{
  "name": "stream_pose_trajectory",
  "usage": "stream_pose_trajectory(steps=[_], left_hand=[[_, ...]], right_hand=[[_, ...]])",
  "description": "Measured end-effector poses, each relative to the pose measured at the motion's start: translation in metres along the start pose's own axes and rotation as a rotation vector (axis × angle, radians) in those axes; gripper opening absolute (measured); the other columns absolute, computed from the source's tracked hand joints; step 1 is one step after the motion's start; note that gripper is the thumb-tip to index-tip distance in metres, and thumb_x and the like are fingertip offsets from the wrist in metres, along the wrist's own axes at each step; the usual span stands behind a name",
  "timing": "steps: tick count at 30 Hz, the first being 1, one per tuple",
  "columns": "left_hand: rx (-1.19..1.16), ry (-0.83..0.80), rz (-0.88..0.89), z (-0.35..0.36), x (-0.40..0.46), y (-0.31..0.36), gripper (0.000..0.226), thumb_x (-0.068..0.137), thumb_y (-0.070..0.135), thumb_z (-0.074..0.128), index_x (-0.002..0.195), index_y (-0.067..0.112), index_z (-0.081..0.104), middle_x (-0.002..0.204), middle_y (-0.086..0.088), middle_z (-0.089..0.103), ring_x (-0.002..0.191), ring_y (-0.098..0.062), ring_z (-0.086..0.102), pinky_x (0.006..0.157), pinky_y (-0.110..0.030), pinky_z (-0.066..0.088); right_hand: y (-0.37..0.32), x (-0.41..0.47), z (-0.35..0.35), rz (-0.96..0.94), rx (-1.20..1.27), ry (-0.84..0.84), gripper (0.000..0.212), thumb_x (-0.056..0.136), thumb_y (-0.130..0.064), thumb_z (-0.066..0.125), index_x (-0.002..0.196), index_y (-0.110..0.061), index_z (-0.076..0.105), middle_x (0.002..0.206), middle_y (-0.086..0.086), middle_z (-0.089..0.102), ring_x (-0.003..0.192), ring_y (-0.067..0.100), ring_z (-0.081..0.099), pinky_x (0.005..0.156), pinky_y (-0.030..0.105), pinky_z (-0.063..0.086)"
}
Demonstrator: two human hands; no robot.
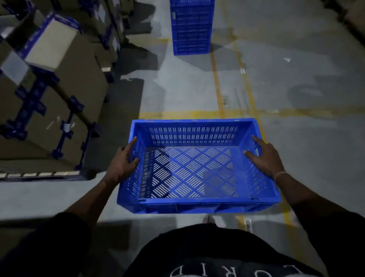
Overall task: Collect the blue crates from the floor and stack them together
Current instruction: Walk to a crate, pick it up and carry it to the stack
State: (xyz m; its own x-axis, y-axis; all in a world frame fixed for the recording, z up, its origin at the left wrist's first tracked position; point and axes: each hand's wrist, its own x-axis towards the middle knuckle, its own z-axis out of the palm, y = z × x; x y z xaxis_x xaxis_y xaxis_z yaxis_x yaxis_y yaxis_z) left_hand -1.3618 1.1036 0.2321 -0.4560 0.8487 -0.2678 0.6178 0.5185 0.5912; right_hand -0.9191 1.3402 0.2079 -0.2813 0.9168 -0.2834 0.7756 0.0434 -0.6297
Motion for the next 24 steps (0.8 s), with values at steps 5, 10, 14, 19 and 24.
stream_pose_trajectory(steps=[5, 10, 14, 19, 24], left_hand=[[-0.028, 0.032, 0.012, -0.009, 0.099, 0.037, 0.077, 0.098, 0.032, 0.062, 0.161, 0.040, 0.019, 0.134, -0.021, 0.048, 0.120, -0.037, 0.057, 0.102, -0.053, 0.046], [-0.072, 0.046, 0.041, -0.028, 0.196, 0.062, 0.083, 0.085, 0.053, 0.052, 0.160, 0.042, 0.020, 0.133, -0.016, 0.049, 0.117, -0.033, 0.057, 0.102, -0.050, 0.048], [-0.088, 0.031, 0.017, -0.037, 0.295, 0.066, 0.082, 0.085, 0.052, 0.055, 0.160, 0.045, 0.020, 0.133, -0.018, 0.051, 0.116, -0.032, 0.059, 0.104, -0.047, 0.047], [-0.058, 0.009, 0.062, -0.059, 0.430, 0.072, 0.084, 0.083, 0.053, 0.052, 0.160, 0.041, 0.020, 0.135, -0.023, 0.055, 0.119, -0.037, 0.055, 0.106, -0.044, 0.044], [-0.045, -0.021, 0.125, -0.109, 0.549, 0.104, 0.084, 0.084, 0.048, 0.054, 0.161, 0.029, 0.026, 0.139, -0.025, 0.056, 0.124, -0.039, 0.056, 0.105, -0.050, 0.047]], right_hand=[[-0.035, 0.107, -0.039, -0.018, -0.028, 0.012, 0.074, 0.091, -0.046, 0.071, 0.155, -0.036, 0.036, 0.131, 0.019, 0.050, 0.121, 0.041, 0.054, 0.102, 0.048, 0.046], [-0.065, 0.214, -0.061, -0.037, -0.047, -0.001, 0.076, 0.090, -0.048, 0.071, 0.156, -0.037, 0.034, 0.138, 0.019, 0.048, 0.124, 0.041, 0.053, 0.105, 0.050, 0.045], [-0.088, 0.306, -0.063, -0.039, -0.053, 0.005, 0.078, 0.090, -0.048, 0.072, 0.156, -0.035, 0.034, 0.138, 0.018, 0.050, 0.126, 0.039, 0.052, 0.105, 0.049, 0.045], [-0.126, 0.423, -0.062, -0.014, -0.090, 0.041, 0.077, 0.088, -0.046, 0.073, 0.155, -0.032, 0.038, 0.132, 0.022, 0.055, 0.122, 0.038, 0.056, 0.103, 0.042, 0.044], [-0.176, 0.531, -0.073, -0.008, -0.104, 0.062, 0.077, 0.087, -0.049, 0.074, 0.153, -0.027, 0.043, 0.130, 0.026, 0.058, 0.121, 0.040, 0.056, 0.103, 0.042, 0.044]])
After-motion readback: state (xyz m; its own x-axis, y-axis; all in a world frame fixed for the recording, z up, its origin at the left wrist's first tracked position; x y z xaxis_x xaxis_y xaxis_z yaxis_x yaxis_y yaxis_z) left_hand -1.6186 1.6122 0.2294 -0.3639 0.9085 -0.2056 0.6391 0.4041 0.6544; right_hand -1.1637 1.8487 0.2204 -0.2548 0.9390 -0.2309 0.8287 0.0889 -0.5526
